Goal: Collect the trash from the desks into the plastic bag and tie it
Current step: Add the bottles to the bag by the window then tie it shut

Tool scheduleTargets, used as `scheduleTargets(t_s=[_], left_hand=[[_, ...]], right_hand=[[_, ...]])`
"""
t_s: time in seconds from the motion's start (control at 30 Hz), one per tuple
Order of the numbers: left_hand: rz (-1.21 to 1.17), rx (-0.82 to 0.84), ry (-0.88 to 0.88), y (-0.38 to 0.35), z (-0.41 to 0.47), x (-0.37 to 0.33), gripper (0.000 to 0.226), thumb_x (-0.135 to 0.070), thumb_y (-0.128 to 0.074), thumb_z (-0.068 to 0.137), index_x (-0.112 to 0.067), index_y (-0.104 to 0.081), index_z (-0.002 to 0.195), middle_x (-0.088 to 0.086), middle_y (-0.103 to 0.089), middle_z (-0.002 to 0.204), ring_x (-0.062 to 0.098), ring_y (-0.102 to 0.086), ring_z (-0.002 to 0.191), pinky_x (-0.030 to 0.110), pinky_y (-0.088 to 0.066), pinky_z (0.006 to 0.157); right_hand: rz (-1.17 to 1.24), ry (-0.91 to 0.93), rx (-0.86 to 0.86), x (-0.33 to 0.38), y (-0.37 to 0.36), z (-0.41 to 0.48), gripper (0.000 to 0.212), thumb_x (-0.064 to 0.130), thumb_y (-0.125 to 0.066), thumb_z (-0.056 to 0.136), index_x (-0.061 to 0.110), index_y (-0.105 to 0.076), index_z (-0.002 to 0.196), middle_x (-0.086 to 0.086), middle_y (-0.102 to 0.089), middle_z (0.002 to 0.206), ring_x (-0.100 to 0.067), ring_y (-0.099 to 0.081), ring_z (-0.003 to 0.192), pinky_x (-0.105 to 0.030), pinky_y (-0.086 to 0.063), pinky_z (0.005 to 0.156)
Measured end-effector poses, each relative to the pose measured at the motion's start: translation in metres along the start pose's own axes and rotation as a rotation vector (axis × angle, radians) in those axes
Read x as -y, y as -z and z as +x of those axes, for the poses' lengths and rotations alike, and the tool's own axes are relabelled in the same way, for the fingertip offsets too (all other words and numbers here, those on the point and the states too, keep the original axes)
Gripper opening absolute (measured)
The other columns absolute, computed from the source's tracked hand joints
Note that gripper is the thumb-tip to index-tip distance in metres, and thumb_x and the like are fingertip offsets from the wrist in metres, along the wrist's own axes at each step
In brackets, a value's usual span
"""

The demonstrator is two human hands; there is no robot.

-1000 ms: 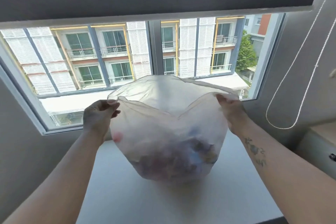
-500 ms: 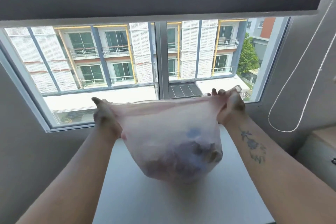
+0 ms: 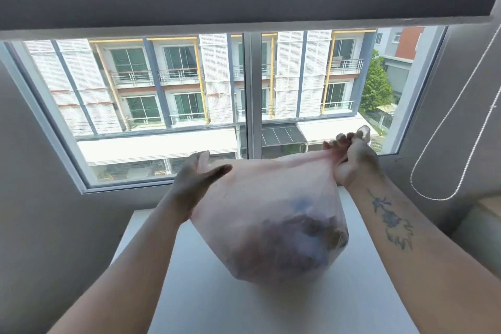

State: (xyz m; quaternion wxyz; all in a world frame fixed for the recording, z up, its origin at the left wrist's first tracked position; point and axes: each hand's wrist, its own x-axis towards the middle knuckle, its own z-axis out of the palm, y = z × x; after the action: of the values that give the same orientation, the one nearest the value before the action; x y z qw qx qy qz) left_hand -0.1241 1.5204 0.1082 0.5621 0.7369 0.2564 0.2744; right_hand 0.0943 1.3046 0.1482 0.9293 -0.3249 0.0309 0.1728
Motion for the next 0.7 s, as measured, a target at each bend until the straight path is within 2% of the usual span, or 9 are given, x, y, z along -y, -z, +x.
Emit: scheduleTargets(t_s=[0.1,0.17,0.23,0.33,0.4,0.47,0.57,0.63,0.7], left_hand=[[-0.159,-0.03,0.094,-0.001,-0.003,0.003,0.12,-0.066,-0.084,0.052,-0.028,-0.026,0.15,-0.002,-0.041,0.145,0.024,-0.047,0.128,0.038,-0.043,0.098],[-0.115,0.054,0.216,0.0,-0.01,0.01,0.12,-0.072,-0.082,0.044,-0.035,-0.026,0.144,-0.001,-0.052,0.132,0.026,-0.059,0.11,0.045,-0.055,0.081],[-0.042,0.178,0.287,0.001,-0.02,0.017,0.092,-0.069,-0.08,0.053,-0.03,-0.045,0.128,-0.001,-0.068,0.101,0.017,-0.068,0.076,0.031,-0.054,0.048],[0.07,0.196,0.231,0.001,-0.023,0.028,0.047,-0.058,-0.078,0.071,-0.017,-0.062,0.087,-0.007,-0.062,0.06,0.012,-0.054,0.045,0.017,-0.037,0.036],[-0.126,0.063,0.218,-0.003,-0.021,0.027,0.039,-0.053,-0.074,0.077,-0.019,-0.058,0.072,0.002,-0.056,0.063,0.019,-0.05,0.052,0.022,-0.041,0.045],[-0.479,0.009,0.223,-0.011,-0.018,0.02,0.033,-0.046,-0.063,0.089,-0.017,-0.067,0.074,0.007,-0.064,0.071,0.021,-0.058,0.059,0.028,-0.05,0.054],[-0.803,0.041,0.258,-0.02,-0.013,0.008,0.046,-0.046,-0.044,0.1,-0.01,-0.07,0.113,0.013,-0.073,0.11,0.023,-0.07,0.09,0.032,-0.06,0.073],[-0.916,0.025,0.29,-0.022,-0.009,0.002,0.052,-0.049,-0.041,0.099,-0.01,-0.065,0.124,0.012,-0.068,0.122,0.024,-0.065,0.107,0.034,-0.057,0.082],[-1.017,-0.018,0.266,-0.023,-0.006,-0.006,0.046,-0.044,-0.04,0.102,-0.01,-0.067,0.116,0.01,-0.071,0.117,0.023,-0.065,0.109,0.036,-0.055,0.083]], right_hand=[[0.054,0.016,-0.029,-0.002,0.001,-0.004,0.033,0.036,-0.022,0.106,0.02,-0.033,0.08,-0.001,-0.062,0.05,-0.019,-0.063,0.045,-0.035,-0.052,0.066],[0.077,0.037,-0.055,-0.003,0.002,-0.008,0.032,0.035,-0.018,0.107,0.021,-0.032,0.081,-0.001,-0.062,0.049,-0.018,-0.065,0.046,-0.035,-0.052,0.062],[0.1,0.028,-0.066,-0.002,0.004,-0.01,0.033,0.036,-0.015,0.106,0.021,-0.033,0.083,-0.001,-0.066,0.053,-0.017,-0.067,0.049,-0.034,-0.054,0.061],[0.061,0.011,-0.064,-0.004,0.009,-0.011,0.033,0.036,-0.014,0.107,0.017,-0.039,0.096,0.0,-0.071,0.059,-0.014,-0.069,0.054,-0.035,-0.054,0.075],[0.034,0.024,-0.06,-0.007,0.011,-0.011,0.028,0.04,-0.014,0.106,0.02,-0.034,0.108,-0.001,-0.074,0.065,-0.015,-0.072,0.061,-0.036,-0.054,0.081],[0.005,0.016,-0.035,-0.011,0.012,-0.012,0.034,0.043,-0.012,0.105,0.017,-0.034,0.103,-0.001,-0.076,0.072,-0.018,-0.072,0.073,-0.036,-0.053,0.086],[-0.001,-0.01,-0.013,-0.019,0.014,-0.013,0.032,0.041,-0.014,0.106,0.018,-0.036,0.099,-0.007,-0.075,0.079,-0.025,-0.07,0.084,-0.041,-0.05,0.092],[0.001,-0.027,-0.045,-0.024,0.017,-0.014,0.029,0.042,-0.022,0.105,0.02,-0.04,0.097,-0.006,-0.071,0.068,-0.021,-0.069,0.069,-0.035,-0.058,0.079],[-0.045,-0.006,-0.124,-0.027,0.019,-0.016,0.031,0.038,-0.032,0.105,0.021,-0.041,0.081,0.001,-0.053,0.046,-0.011,-0.052,0.038,-0.022,-0.052,0.047]])
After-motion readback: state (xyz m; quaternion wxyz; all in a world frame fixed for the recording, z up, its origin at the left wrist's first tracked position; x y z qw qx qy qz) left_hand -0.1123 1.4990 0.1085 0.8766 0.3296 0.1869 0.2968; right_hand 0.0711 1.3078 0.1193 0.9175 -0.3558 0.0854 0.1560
